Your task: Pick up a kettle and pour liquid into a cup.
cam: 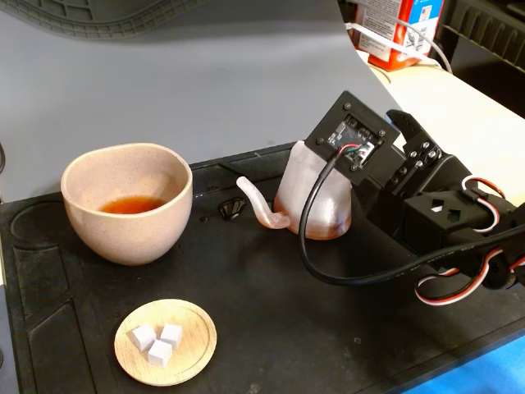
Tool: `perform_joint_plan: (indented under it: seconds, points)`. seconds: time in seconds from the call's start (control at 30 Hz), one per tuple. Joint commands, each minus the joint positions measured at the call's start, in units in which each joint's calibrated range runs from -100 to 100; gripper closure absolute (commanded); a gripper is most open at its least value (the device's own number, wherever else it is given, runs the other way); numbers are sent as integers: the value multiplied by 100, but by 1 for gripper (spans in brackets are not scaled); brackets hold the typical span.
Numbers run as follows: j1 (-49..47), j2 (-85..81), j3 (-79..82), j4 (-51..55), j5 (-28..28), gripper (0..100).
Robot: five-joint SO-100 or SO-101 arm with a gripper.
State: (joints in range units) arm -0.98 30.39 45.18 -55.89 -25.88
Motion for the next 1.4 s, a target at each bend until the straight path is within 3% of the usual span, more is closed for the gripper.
perform_joint_plan:
  seconds: [0.0,0.37,0.67,0.7,0.83,1.07,1.13,1.23,1.33,1.37]
  points:
    - [-20,-45,-126,-97,-18,73]
    - [-111,-232,600,-590,-238,74]
    - [-50,-1376,2297,-615,-244,74]
    - [-50,-1452,2360,-615,-244,75]
    - [-42,-2254,3250,-2085,-627,98]
    - [-50,-5104,5101,-2449,-1078,99]
    - [-96,-6265,5228,-1731,-1214,99]
    - [-187,-8705,5110,699,-1220,99]
    - [-294,-12126,4983,5411,-1645,99]
    - [-286,-12502,4992,5947,-1718,99]
